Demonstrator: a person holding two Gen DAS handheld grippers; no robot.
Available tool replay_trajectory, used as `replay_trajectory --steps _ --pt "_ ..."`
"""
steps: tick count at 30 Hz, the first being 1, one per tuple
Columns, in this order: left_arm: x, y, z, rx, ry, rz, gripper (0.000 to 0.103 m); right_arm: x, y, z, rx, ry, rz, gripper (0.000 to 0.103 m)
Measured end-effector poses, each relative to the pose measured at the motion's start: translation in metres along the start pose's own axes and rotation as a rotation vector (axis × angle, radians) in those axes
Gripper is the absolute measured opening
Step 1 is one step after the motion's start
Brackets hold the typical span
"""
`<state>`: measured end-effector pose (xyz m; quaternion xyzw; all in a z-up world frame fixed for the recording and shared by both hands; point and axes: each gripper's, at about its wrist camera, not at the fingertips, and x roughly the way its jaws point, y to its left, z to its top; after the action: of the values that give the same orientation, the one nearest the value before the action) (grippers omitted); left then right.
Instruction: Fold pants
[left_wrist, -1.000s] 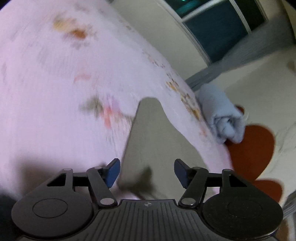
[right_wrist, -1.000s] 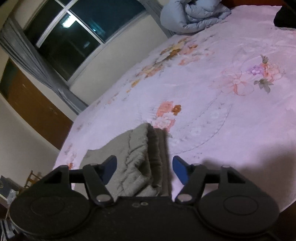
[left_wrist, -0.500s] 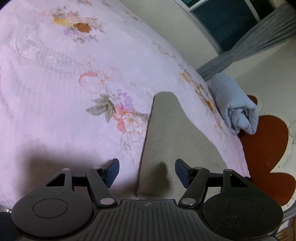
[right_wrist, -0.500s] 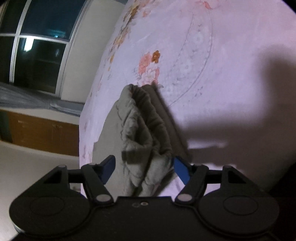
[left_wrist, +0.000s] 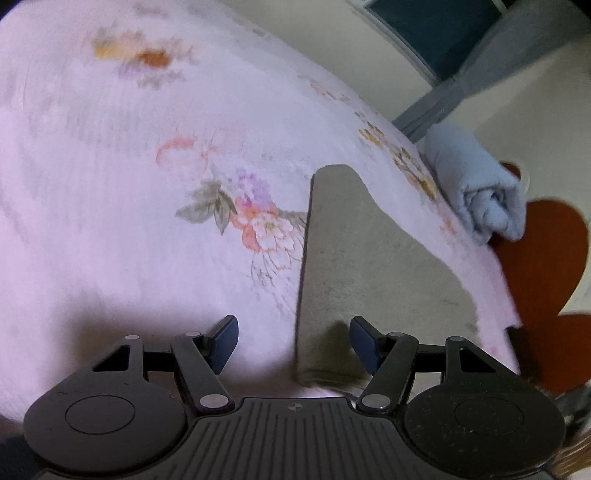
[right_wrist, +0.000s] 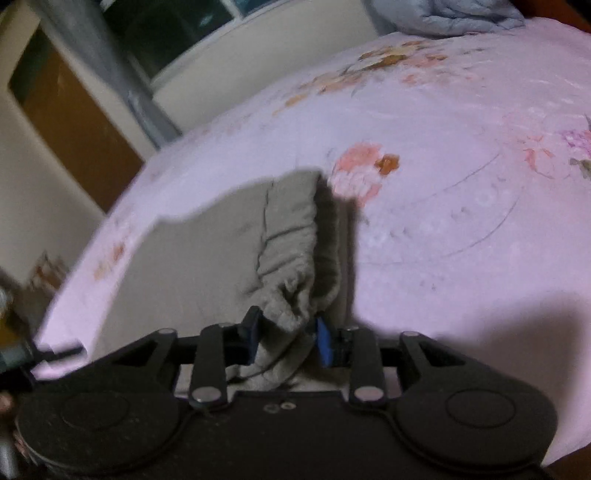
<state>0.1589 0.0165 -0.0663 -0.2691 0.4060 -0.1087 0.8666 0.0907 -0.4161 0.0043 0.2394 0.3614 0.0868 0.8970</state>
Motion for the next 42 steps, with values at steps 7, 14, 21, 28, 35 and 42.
replay_trajectory --steps 7,14,21,28,35,42 --pt "-0.014 -0.033 0.001 0.226 -0.072 0.124 0.099 -0.029 -0.032 0.006 0.205 -0.117 0.127 0.065" --pt "-0.019 -0.054 0.002 0.331 -0.089 0.185 0.103 -0.033 -0.056 0.002 0.330 -0.108 0.153 0.090" --pt "-0.001 -0.048 0.013 0.330 -0.095 0.123 0.103 -0.016 -0.068 0.003 0.367 -0.075 0.121 0.097" --pt "0.060 -0.014 0.053 0.094 0.089 -0.084 0.103 0.025 -0.081 0.015 0.398 0.057 0.165 0.097" --pt "0.083 -0.011 0.060 0.014 0.109 -0.191 0.103 0.050 -0.074 0.017 0.382 0.156 0.306 0.098" --pt "0.113 -0.016 0.062 -0.020 0.174 -0.334 0.094 0.076 -0.065 0.019 0.390 0.219 0.395 0.098"
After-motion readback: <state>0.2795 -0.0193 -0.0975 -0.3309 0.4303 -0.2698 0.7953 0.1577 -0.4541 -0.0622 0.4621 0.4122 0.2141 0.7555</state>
